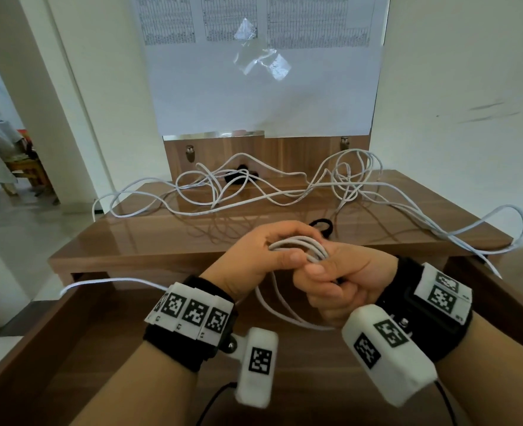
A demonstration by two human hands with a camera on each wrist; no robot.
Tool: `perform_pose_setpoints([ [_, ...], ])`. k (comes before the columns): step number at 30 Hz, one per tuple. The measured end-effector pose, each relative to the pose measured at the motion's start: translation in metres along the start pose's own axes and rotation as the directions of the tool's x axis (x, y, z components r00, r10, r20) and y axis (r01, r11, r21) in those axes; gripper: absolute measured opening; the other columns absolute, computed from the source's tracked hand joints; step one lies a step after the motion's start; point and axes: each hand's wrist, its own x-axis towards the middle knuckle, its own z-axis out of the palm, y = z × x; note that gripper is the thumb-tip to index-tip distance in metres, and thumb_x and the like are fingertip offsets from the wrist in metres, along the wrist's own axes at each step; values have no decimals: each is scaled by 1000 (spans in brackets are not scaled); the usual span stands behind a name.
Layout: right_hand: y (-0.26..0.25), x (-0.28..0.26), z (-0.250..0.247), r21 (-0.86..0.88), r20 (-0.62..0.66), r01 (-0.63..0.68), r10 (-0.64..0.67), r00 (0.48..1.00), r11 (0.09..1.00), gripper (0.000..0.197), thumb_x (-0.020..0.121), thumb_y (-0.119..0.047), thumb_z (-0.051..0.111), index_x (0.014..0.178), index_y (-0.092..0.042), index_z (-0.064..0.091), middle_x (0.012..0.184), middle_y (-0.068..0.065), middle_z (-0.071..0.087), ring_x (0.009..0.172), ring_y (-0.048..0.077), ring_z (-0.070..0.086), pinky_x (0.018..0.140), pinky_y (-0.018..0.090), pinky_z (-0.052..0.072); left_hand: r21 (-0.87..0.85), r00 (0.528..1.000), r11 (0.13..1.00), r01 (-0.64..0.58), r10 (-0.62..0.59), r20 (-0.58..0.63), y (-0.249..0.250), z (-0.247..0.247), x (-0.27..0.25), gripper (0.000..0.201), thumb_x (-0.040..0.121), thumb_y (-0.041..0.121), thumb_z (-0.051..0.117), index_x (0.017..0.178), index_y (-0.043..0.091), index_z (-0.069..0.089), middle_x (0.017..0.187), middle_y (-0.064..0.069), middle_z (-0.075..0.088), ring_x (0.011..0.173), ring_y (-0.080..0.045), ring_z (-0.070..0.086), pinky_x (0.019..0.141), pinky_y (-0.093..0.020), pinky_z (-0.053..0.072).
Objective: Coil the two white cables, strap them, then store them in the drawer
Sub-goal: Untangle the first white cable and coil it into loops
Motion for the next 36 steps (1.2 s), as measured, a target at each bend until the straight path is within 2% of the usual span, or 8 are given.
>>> perform_pose_setpoints([
  [4,-6,-13,-19,-50,-219,56,-66,974,997,31,93,-37,58,74,-14,51,48,-5,28,34,5,28,37,18,21,171,972,979,108,-68,-223,-6,-4,1,41,85,51,62,78,10,66,63,-10,65,61,-24,64,71,-34,53],
  [7,-10,-20,-25,65,-397,131,-95,913,989,43,93,-51,48,69,-14,48,48,-6,23,36,8,20,39,20,20,-2,946,988,155,-149,-287,-8,3,5,33,92,36,54,72,10,55,48,-1,45,43,-18,46,50,-30,48],
  [12,-15,-18,-20,108,-633,346,-204,747,932,42,95,-38,40,58,-18,44,39,-8,27,36,9,11,37,20,15,141,955,975,174,-132,-266,-17,4,6,9,98,10,53,105,8,58,69,0,58,66,-19,61,76,-47,59],
  [22,-11,-11,-15,83,-356,340,-291,888,937,39,102,-36,27,95,-7,52,50,-4,25,40,10,27,45,22,31,63,907,998,27,2,-422,0,4,7,15,103,10,41,99,16,54,67,7,47,55,-6,42,54,-23,41],
  [26,-13,-14,-14,46,-444,306,-255,859,951,37,97,-41,38,91,-9,55,47,-6,34,40,8,38,47,23,41,269,950,955,122,-34,-310,-3,9,7,14,102,8,41,100,12,53,73,3,48,59,-6,44,56,-21,42],
  [29,-15,-14,-14,135,-506,364,-252,825,921,31,92,-38,47,76,-12,56,50,-8,21,37,6,23,38,18,32,318,958,941,115,-20,-287,-8,10,7,11,101,11,45,101,18,54,75,2,54,62,-10,51,60,-28,48],
  [33,-21,-24,-24,291,-591,609,-361,721,738,31,90,-32,48,68,-10,53,52,-9,18,40,8,15,33,22,31,357,960,916,185,-91,-265,-10,11,4,16,103,25,42,115,20,52,87,-4,66,64,-14,63,61,-31,56],
  [36,-29,-41,-30,301,-733,818,-431,527,489,39,95,-34,44,62,-13,46,48,-8,21,35,9,18,33,21,30,533,954,794,291,-197,-228,-14,11,4,23,106,30,33,113,26,55,81,-1,65,60,-13,57,60,-34,51],
])
